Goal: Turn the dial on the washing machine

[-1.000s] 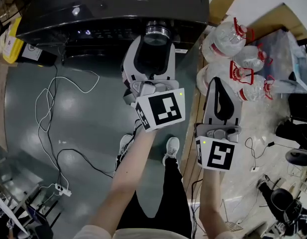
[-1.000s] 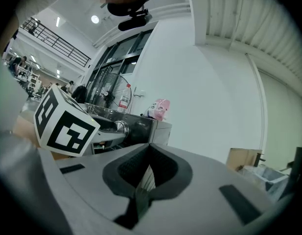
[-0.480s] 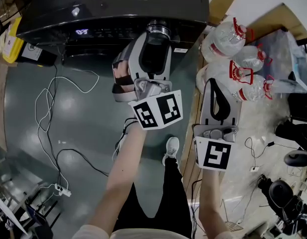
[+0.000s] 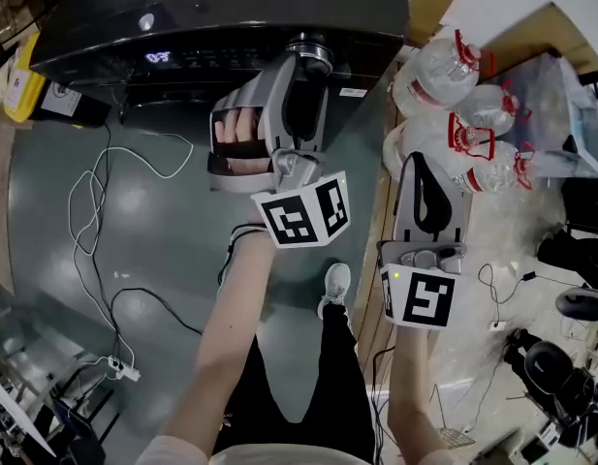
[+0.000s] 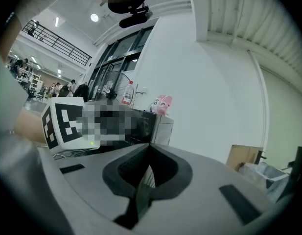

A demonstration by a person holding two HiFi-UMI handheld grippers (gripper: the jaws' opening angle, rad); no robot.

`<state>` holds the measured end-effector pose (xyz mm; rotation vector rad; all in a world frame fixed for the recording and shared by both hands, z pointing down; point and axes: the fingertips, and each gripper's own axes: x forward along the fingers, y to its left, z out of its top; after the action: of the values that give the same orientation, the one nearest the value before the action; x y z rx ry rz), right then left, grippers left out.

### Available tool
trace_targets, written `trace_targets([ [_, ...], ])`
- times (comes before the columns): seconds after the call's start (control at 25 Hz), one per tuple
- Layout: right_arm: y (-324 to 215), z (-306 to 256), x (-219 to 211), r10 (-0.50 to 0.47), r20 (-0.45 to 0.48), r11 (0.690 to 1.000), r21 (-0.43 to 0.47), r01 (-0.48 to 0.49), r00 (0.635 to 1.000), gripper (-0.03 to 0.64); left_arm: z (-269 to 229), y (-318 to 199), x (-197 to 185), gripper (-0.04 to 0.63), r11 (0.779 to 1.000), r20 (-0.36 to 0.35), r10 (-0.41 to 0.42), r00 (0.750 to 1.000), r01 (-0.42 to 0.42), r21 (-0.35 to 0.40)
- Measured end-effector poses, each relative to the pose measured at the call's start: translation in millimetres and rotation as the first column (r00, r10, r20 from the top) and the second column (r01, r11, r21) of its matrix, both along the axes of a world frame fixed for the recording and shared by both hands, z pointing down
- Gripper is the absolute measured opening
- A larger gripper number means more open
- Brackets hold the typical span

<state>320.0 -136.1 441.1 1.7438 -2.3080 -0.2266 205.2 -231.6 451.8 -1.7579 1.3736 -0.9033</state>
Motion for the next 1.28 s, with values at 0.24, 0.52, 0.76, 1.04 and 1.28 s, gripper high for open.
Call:
trace_targets([
  [0.24, 3.6, 0.2, 1.2, 0.006, 0.002, 1.0, 0.0, -0.006, 1.0, 0.005, -0.3, -0.3, -0.2, 0.261, 1.0, 0.011, 0.0, 1.0, 0.0, -0.007],
  [0.52, 9.2, 2.8, 8.6, 0.017, 0.005, 1.0, -0.014, -0.017, 1.0, 0.005, -24.5, 12.7, -7.6, 0.267, 0.998, -0.427, 0.004, 0.904, -0.03, -0.054],
  [0.76, 8.2, 3.6, 17.4, 0.039, 0.058, 0.999, -0.028, -0.037, 0.998, 0.005, -26.8, 8.1, -19.3, 0.272, 0.974, -0.891, -0.119, 0.438, -0.123, -0.19],
  [1.04, 8.9, 6.6, 19.8, 0.04, 0.058, 0.999, -0.035, -0.038, 0.998, 0.005, -17.8, 2.0, -33.1, 0.272, 0.966, -0.965, -0.211, 0.158, -0.118, -0.231],
  [1.28, 10.0, 10.2, 20.7, 0.037, 0.056, 0.998, -0.048, -0.034, 0.998, 0.005, -8.9, -1.7, -29.1, 0.273, 0.957, -0.965, -0.253, 0.066, -0.131, -0.26],
])
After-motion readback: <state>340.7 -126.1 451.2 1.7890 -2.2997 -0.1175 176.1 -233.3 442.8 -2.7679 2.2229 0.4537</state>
